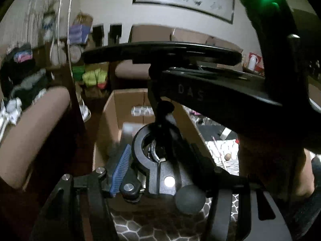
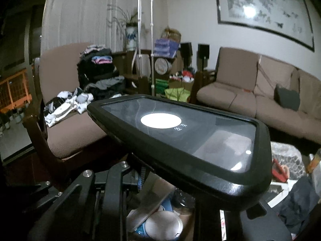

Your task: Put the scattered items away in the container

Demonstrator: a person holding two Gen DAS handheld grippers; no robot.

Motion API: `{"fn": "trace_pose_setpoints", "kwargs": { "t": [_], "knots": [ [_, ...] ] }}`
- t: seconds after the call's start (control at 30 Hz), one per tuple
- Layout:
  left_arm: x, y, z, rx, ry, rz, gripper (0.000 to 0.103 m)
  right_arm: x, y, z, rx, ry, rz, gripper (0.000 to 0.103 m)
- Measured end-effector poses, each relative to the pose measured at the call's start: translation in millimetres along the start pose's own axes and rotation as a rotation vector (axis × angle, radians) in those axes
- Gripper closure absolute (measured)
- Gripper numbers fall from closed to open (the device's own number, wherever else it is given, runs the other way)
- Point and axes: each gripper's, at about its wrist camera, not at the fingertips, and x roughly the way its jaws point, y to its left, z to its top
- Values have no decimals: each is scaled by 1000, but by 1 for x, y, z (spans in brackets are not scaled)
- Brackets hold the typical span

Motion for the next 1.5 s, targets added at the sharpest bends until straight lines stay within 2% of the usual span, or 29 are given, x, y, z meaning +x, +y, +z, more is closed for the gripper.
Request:
{"fn": "trace_pose_setpoints", "kwargs": {
  "t": [0.13, 0.23, 0.37, 0.47, 0.5, 0.53, 0.57, 0.67, 0.77, 0.83, 0.93, 1.1, 1.17, 1.23, 1.33, 1.4, 1.47, 1.5],
  "knots": [
    [19, 8, 0, -54, 77, -16, 44, 21, -10, -8, 30, 62, -5, 79],
    [26, 8, 1, -56, 116, -19, 44, 35, -23, -14, 80, 123, 5, 79],
    [37, 10, 3, -49, 176, -11, 43, 60, -43, -28, 143, 234, 26, 79],
    [40, 17, 6, -81, 202, -23, 43, 81, -56, -39, 190, 317, 50, 79],
    [40, 20, 7, -95, 207, -24, 43, 86, -59, -41, 204, 337, 57, 80],
    [39, 22, 7, -108, 210, -15, 43, 91, -63, -43, 218, 356, 63, 87],
    [35, 24, 7, -119, 209, -11, 43, 91, -64, -41, 206, 351, 47, 102],
    [21, 33, 9, -172, 164, -52, 36, 94, -69, -31, 185, 361, 29, 102],
    [8, 39, 8, -202, 124, -34, 35, 100, -68, -25, 158, 415, 14, 102],
    [5, 43, 7, -203, 124, -22, 34, 102, -68, -24, 144, 448, 7, 102],
    [4, 47, 5, -198, 133, -5, 33, 91, -66, -21, 128, 425, 7, 95],
    [4, 54, 6, -202, 125, 9, 33, 72, -57, -18, 91, 400, 4, 91],
    [2, 53, 6, -199, 116, 10, 27, 60, -56, -18, 80, 382, -5, 86],
    [1, 53, 8, -198, 100, 9, 19, 46, -54, -17, 74, 365, -3, 85],
    [-4, 52, 10, -206, 77, 3, 12, 27, -50, -14, 63, 340, -5, 74],
    [-5, 51, 10, -213, 67, -3, 11, 13, -47, -13, 43, 322, -12, 69],
    [-5, 49, 10, -209, 65, -5, 10, 1, -44, -12, 29, 308, -17, 56],
    [-5, 46, 9, -200, 65, -6, 10, -6, -43, -12, 22, 296, -20, 54]
  ]
}}
